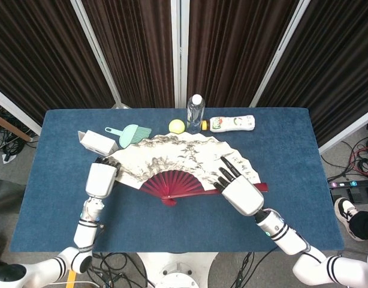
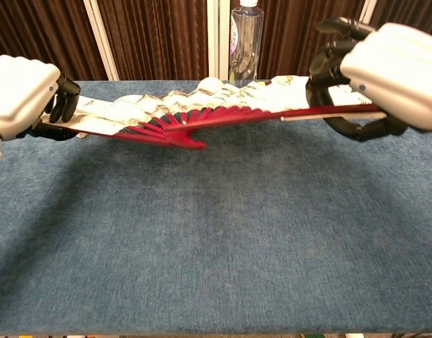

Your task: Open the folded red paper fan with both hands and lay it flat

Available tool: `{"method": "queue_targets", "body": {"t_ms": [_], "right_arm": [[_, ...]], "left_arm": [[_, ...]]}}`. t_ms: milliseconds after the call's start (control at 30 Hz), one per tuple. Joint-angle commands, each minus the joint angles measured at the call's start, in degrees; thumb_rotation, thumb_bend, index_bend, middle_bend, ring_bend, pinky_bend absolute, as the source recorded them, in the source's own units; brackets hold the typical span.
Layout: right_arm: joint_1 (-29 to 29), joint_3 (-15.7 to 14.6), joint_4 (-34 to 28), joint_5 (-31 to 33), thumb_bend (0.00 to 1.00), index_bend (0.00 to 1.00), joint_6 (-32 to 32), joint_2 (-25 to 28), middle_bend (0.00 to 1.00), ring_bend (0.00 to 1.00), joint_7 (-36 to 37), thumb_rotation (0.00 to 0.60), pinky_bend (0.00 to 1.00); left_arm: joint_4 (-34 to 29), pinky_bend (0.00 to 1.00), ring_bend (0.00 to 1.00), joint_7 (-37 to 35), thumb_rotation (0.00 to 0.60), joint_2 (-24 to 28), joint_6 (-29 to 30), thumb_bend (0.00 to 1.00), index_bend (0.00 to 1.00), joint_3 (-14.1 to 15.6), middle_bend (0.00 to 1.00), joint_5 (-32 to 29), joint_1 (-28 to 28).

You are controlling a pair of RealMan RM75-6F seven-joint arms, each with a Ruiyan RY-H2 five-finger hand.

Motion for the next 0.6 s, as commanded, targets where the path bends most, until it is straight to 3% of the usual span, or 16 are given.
{"method": "queue_targets", "body": {"t_ms": [33,200,367,500,600], "right_arm": [[-1.12,-0.24,1.45,-0.60,0.73,0.62,0.50,-1.40,0.56,0.25,-0.77,0.600,0.00],[-2.34,-0.52,4.00,0.12,0.70,0.61,-0.98,-3.65,0.54,0.23,0.12,0.600,0.00],[-3.77,-0.08,6.53,1.47,0.63,0.52,-1.61,-5.92,0.49,0.18,1.86,0.600,0.00],[-4.60,-0.25,7.64,2.64,0.54,0.36,-3.14,-6.60,0.38,0.11,3.26,0.600,0.00],[-4.99,-0.64,7.16,3.81,0.33,0.20,-5.44,-6.09,0.24,0.02,2.94,0.600,0.00]], "left_arm": [[1.00,0.54,0.63,0.70,0.600,-0.45,0.59,0.31,0.72,0.67,0.73,1.22,0.37],[1.94,0.54,0.63,0.82,0.600,-1.24,-0.46,0.31,0.71,1.48,0.72,2.13,0.54],[1.67,0.53,0.62,2.76,0.600,-1.19,-2.64,0.30,0.66,2.00,0.70,2.39,0.37],[-1.82,0.46,0.53,5.42,0.600,0.01,-4.34,0.19,0.46,2.26,0.57,1.92,0.64],[-3.93,0.37,0.37,6.39,0.600,0.86,-5.66,0.05,0.33,2.39,0.43,1.55,0.76]]}}
